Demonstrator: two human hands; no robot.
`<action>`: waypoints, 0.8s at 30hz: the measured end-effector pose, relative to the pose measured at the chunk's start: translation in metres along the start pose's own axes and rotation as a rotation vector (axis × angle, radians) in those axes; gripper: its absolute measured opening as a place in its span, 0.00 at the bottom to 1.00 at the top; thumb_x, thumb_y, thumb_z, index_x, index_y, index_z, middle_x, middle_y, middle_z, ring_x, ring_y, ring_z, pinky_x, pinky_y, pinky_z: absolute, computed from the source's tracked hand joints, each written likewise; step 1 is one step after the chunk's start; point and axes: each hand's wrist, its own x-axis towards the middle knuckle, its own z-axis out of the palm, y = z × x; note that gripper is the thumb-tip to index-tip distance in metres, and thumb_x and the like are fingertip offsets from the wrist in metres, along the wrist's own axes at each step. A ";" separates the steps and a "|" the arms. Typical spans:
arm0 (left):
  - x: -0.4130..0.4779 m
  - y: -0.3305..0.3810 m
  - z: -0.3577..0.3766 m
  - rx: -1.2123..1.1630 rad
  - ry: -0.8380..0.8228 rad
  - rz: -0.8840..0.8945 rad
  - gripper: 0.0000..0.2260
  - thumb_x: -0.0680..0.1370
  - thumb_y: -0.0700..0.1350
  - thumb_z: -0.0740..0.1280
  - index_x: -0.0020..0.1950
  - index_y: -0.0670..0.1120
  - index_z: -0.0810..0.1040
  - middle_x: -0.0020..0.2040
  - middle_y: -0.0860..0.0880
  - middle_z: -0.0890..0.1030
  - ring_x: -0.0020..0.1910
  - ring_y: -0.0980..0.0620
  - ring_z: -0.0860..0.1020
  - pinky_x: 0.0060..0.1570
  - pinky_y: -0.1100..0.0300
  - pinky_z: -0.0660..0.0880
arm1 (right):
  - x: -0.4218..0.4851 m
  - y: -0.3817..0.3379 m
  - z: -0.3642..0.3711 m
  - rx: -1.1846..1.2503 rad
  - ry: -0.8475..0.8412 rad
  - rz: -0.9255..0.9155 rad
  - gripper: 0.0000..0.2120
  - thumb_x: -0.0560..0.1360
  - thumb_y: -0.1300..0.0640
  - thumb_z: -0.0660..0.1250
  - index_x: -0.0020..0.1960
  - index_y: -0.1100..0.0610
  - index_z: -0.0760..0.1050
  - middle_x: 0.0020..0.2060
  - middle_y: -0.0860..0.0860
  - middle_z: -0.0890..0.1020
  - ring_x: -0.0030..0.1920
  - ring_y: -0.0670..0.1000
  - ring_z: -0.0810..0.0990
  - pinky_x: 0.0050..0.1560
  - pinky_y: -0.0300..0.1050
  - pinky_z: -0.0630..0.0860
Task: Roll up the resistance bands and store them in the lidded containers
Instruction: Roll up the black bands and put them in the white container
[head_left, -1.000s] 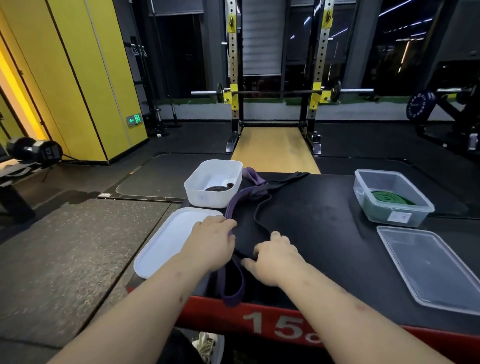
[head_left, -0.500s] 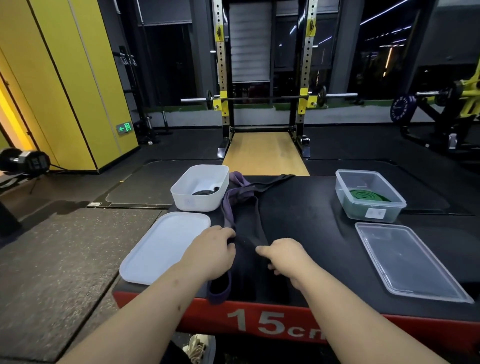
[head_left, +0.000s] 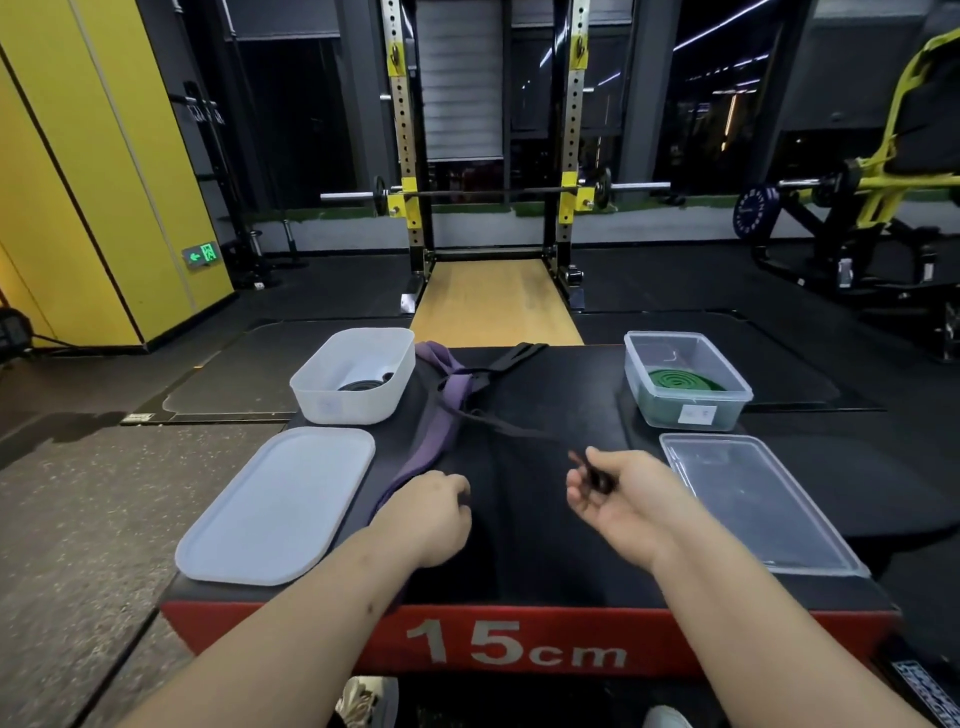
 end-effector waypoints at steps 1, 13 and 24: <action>0.000 0.004 -0.001 -0.017 0.019 0.004 0.15 0.81 0.49 0.59 0.65 0.52 0.77 0.64 0.48 0.79 0.64 0.46 0.76 0.63 0.54 0.73 | -0.001 -0.001 -0.001 0.068 0.003 -0.036 0.06 0.83 0.63 0.63 0.52 0.66 0.77 0.37 0.56 0.76 0.38 0.53 0.79 0.39 0.45 0.77; 0.025 0.051 0.004 -1.420 -0.101 -0.307 0.12 0.85 0.38 0.54 0.56 0.36 0.76 0.50 0.36 0.82 0.48 0.38 0.85 0.55 0.40 0.82 | -0.007 0.041 -0.011 -0.639 -0.405 0.078 0.11 0.85 0.63 0.61 0.47 0.58 0.79 0.43 0.57 0.84 0.49 0.58 0.86 0.52 0.51 0.81; 0.028 0.052 0.005 -1.437 -0.094 -0.074 0.12 0.83 0.34 0.59 0.58 0.40 0.81 0.51 0.39 0.84 0.40 0.46 0.82 0.39 0.55 0.79 | 0.036 0.009 0.006 -0.759 -0.202 0.053 0.12 0.79 0.50 0.67 0.51 0.59 0.81 0.42 0.56 0.88 0.47 0.57 0.87 0.54 0.50 0.80</action>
